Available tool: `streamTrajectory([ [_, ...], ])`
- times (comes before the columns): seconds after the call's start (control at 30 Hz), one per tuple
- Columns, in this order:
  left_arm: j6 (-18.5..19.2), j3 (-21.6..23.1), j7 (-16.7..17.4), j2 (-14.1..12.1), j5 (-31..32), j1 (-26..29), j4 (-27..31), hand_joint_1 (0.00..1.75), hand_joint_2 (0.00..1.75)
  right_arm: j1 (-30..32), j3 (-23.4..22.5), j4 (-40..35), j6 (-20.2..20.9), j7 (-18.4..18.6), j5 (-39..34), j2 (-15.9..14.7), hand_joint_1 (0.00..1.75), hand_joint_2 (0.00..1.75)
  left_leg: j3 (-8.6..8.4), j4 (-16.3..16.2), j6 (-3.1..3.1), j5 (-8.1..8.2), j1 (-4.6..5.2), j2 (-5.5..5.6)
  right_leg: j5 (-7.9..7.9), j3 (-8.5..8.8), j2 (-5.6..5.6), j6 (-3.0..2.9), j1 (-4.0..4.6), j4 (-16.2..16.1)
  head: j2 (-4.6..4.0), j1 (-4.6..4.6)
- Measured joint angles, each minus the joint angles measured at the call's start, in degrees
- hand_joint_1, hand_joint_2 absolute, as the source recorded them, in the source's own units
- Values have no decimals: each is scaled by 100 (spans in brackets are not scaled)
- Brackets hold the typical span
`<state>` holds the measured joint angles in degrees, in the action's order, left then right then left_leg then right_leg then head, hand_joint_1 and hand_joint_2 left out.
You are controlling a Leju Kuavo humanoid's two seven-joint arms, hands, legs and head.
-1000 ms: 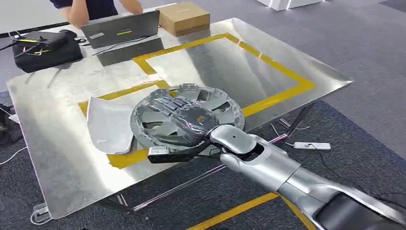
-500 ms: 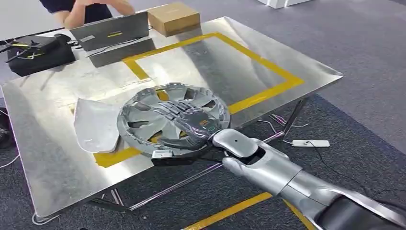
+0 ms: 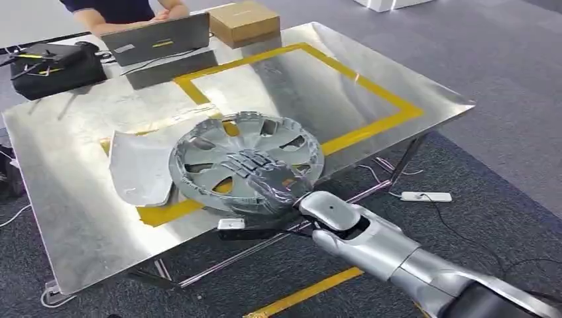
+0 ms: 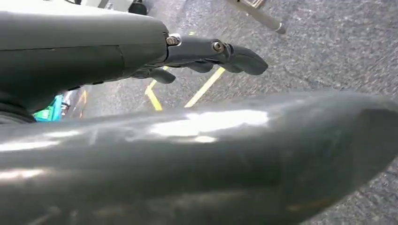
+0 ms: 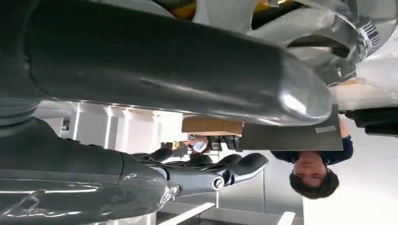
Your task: Take the parts from the cabinet and place them on the table.
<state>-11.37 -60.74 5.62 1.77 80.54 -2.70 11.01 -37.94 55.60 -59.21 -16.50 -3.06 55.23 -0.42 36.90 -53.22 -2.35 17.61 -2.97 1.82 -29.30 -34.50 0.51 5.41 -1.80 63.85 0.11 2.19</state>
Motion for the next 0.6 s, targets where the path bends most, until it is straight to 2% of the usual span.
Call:
streamTrajectory([
  [0.03,-2,0,2,0,2,-3,0,0,0,-6,0,0,-26,0,6,0,0,0,69,-85,-61,4,-26,9,104,289,15,65,-50,-484,0,2],
  [0.07,-13,0,4,-44,2,1,11,0,0,-1,2,2,-42,9,13,9,0,0,132,-139,-131,-8,4,24,42,210,91,54,10,-403,0,13],
  [0.1,-15,0,4,-24,2,6,11,0,0,1,2,7,-55,9,24,13,0,0,174,-209,-157,-11,6,25,121,197,101,-121,3,-400,0,13],
  [0.13,-22,0,9,-11,4,21,9,0,0,27,4,15,-61,9,35,13,0,0,180,-172,-163,-70,4,27,153,150,98,-198,6,-361,0,-13],
  [0.2,-28,0,26,-9,4,54,9,0,0,54,11,17,-66,16,39,22,0,0,203,-135,-192,-172,-9,29,222,51,88,-299,26,-308,0,-17],
  [0.23,-28,0,31,-4,4,62,9,0,0,54,13,24,-68,15,39,28,0,0,263,-184,-192,-72,-26,-27,279,2,65,-382,13,-312,0,-41],
  [0.27,-28,0,35,-2,17,65,9,0,0,60,13,24,-72,15,39,35,0,0,376,-441,-164,251,-4,-107,339,-64,58,-429,23,-318,0,-39],
  [0.33,-28,0,59,5,22,36,9,0,0,64,13,28,-77,15,37,35,0,0,703,-1433,-134,939,43,-118,455,-214,23,-467,44,-321,0,-59],
  [0.37,-31,0,70,2,22,23,9,0,0,85,13,42,-79,15,33,35,0,0,820,-1894,-117,1189,60,-118,506,-287,1,-467,60,-320,0,-66],
  [0.4,-31,0,81,0,24,16,9,0,0,114,13,59,-81,15,28,35,0,0,832,-2174,-89,1348,82,-118,558,-361,-17,-461,76,-320,0,-61],
  [0.43,-31,0,85,0,26,16,9,0,0,138,13,70,-85,15,26,35,0,0,699,-2156,-61,1369,104,-118,613,-429,-34,-456,85,-319,0,-61],
  [0.47,-31,0,85,2,31,16,9,0,0,148,13,74,-88,13,22,35,0,0,432,-1894,-24,1302,124,-118,672,-495,-47,-449,90,-318,0,-63],
  [0.53,-37,0,85,-4,33,3,11,0,0,134,13,76,-94,7,4,37,0,0,-406,-875,47,1091,156,-129,781,-595,-60,-415,90,-319,0,-63],
  [0.57,-42,0,87,-6,33,-29,11,0,0,120,13,70,-94,0,0,48,0,0,-695,-463,57,1201,166,-168,831,-607,-69,-380,94,-308,0,-70],
  [0.6,-44,0,87,-6,33,-60,11,0,0,119,7,68,-94,0,-6,44,0,0,-655,-445,22,1120,197,-163,876,-634,-81,-339,122,-329,0,-48],
])
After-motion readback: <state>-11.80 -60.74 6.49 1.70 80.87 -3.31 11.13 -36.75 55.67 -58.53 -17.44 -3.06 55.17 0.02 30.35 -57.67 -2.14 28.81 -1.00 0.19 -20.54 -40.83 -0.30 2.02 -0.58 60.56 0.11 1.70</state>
